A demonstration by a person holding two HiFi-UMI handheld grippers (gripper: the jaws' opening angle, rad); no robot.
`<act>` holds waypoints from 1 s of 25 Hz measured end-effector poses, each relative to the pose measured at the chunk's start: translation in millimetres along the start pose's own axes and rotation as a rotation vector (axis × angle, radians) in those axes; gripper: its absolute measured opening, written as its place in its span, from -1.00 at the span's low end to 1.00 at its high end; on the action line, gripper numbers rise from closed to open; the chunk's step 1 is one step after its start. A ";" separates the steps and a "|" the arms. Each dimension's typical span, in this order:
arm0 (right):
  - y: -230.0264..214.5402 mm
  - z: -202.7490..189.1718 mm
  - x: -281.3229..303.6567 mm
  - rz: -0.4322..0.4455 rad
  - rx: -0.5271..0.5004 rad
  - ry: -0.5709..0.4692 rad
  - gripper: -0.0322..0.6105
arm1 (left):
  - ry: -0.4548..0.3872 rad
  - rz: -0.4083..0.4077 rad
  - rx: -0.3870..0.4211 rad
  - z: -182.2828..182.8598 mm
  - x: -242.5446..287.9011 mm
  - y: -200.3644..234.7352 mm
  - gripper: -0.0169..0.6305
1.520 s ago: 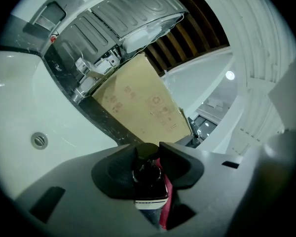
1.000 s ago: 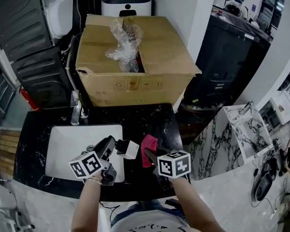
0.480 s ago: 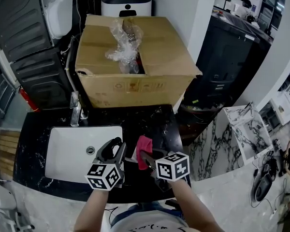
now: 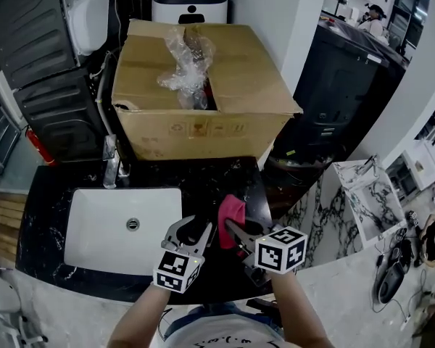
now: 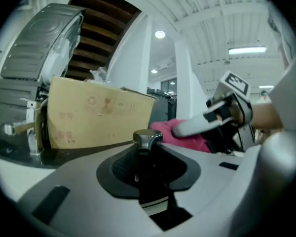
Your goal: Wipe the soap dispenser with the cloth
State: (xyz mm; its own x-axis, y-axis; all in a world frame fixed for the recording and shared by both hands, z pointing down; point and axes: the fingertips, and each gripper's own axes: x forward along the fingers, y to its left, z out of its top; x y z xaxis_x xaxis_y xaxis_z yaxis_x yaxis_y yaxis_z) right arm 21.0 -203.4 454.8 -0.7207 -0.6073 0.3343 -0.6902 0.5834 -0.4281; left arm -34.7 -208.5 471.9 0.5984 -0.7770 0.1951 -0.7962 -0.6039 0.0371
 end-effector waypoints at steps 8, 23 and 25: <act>74.0 39.3 10.5 0.240 -0.337 0.120 -0.74 | 0.005 -0.027 0.068 -2.2 2.9 -6.6 -0.60; 43.5 18.2 31.4 0.136 -0.416 0.404 -0.74 | 0.001 -0.043 0.094 -4.1 2.1 -8.5 -0.59; 32.5 18.1 22.6 0.091 -0.448 0.395 -0.74 | -0.011 -0.044 0.113 -2.5 2.3 -8.7 -0.59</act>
State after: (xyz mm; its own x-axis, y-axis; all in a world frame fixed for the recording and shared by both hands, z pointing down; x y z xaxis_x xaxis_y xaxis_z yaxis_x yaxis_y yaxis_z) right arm -16.6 -207.9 433.2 -0.6882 -0.3484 0.6364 -0.5233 0.8459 -0.1028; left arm -26.6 -204.6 474.4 0.6336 -0.7511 0.1853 -0.7548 -0.6527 -0.0651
